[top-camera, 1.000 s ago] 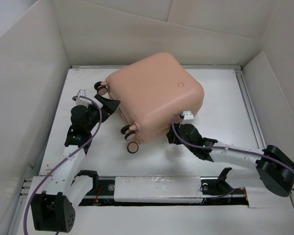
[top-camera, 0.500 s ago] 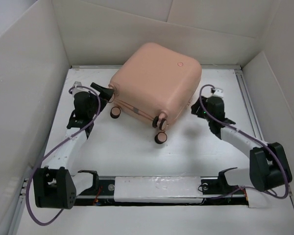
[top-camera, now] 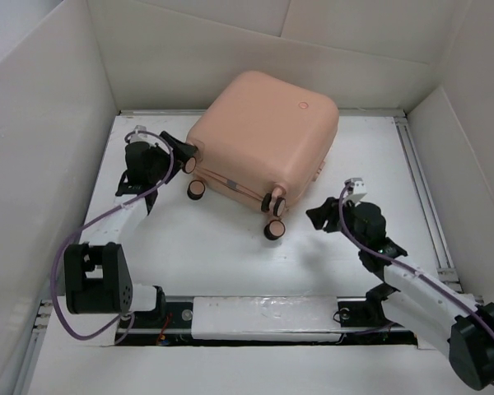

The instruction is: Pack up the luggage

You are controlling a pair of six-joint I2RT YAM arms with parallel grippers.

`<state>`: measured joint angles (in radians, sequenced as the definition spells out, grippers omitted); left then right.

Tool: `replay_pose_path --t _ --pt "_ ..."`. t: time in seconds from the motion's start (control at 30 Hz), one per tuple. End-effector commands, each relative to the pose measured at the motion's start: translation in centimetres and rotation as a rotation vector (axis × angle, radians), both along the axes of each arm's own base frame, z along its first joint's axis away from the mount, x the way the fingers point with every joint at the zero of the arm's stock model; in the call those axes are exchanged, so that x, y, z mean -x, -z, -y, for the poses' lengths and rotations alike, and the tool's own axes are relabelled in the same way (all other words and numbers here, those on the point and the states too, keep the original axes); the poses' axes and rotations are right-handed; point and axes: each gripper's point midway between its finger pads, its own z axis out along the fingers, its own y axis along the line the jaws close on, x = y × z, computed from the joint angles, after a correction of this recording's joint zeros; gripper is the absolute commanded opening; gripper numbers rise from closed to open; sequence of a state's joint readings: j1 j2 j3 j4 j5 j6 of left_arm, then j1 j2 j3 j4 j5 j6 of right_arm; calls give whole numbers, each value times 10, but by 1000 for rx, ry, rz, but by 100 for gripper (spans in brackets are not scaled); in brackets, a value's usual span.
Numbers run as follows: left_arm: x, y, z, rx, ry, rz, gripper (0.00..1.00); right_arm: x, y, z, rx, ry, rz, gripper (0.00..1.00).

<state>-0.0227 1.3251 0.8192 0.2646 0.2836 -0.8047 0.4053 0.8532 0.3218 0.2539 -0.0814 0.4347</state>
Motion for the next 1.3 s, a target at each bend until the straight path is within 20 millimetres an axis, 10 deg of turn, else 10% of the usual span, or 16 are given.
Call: replay_pose_path --t 0.0,0.17,0.43,1.03,1.27 --pt "-17 -30 20 -35 128 106 89 16 -14 -30 -35 -122 49 54" --pt "-30 -32 8 -100 76 98 81 39 0 -51 -16 -192 40 54" --pt "-28 -24 18 -86 138 105 0 43 9 -58 -31 -178 31 66" --pt "112 -12 30 30 188 236 0 21 -11 -41 5 -94 316 64" --pt "120 -14 14 -60 124 231 0 14 -31 -45 21 -160 401 64"
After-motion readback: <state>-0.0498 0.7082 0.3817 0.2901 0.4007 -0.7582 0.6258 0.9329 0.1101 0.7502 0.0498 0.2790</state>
